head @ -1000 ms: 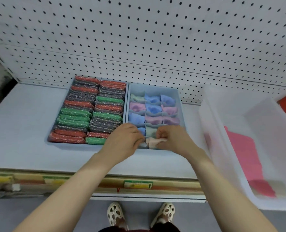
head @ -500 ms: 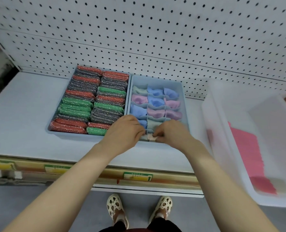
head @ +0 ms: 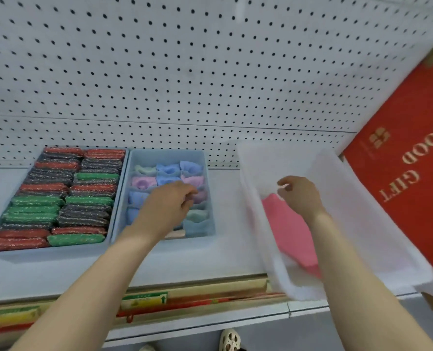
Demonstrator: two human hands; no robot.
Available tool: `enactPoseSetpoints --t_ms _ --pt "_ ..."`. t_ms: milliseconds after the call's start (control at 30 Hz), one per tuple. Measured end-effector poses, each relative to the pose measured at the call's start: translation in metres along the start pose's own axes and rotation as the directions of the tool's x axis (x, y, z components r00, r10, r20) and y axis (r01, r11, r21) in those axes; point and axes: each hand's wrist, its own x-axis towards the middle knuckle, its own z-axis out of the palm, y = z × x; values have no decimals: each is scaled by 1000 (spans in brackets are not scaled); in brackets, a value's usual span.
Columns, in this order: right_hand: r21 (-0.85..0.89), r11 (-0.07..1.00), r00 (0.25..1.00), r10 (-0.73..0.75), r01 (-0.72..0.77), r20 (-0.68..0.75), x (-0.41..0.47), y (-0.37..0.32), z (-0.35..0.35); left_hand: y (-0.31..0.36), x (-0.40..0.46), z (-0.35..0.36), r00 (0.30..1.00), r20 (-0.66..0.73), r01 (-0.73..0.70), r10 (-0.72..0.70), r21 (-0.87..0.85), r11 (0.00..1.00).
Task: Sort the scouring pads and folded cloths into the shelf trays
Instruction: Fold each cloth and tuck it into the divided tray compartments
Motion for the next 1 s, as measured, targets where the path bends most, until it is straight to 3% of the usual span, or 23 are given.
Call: enactPoseSetpoints --t_ms 100,200,233,300,400,533,600,700,833,900,1000 --pt "-157 985 965 112 -76 235 20 31 22 29 19 14 1000 5 -5 5 -31 999" --pt "-221 974 956 13 55 293 28 39 33 46 31 22 1000 27 10 -9 -38 999" --pt "-177 979 959 -46 98 280 31 38 30 50 34 22 1000 26 9 -7 -48 999" --pt "70 989 952 -144 130 269 32 30 12 56 41 22 1000 1 -6 6 -108 994" --pt "478 862 897 -335 169 288 20 0 -37 74 57 17 1000 -8 -20 18 -286 958" --pt "543 770 714 -583 335 387 -1 -48 -95 113 81 -8 998 40 55 -40 -548 835" --pt "558 730 688 -638 395 347 -7 -66 -112 122 88 -28 992 119 107 -42 -619 778" --pt "592 699 724 -638 401 263 -4 -78 -131 118 92 -59 993 103 107 -52 -663 741" --pt "293 836 804 -537 464 256 10 -82 -136 97 91 -99 950 -173 29 -261 -782 622" --pt "336 835 847 -506 435 163 19 -84 -134 85 88 -117 910 -239 11 -339 -804 594" --pt "503 751 854 -518 426 50 26 -89 -133 64 80 -136 861 -321 -4 -394 -780 625"
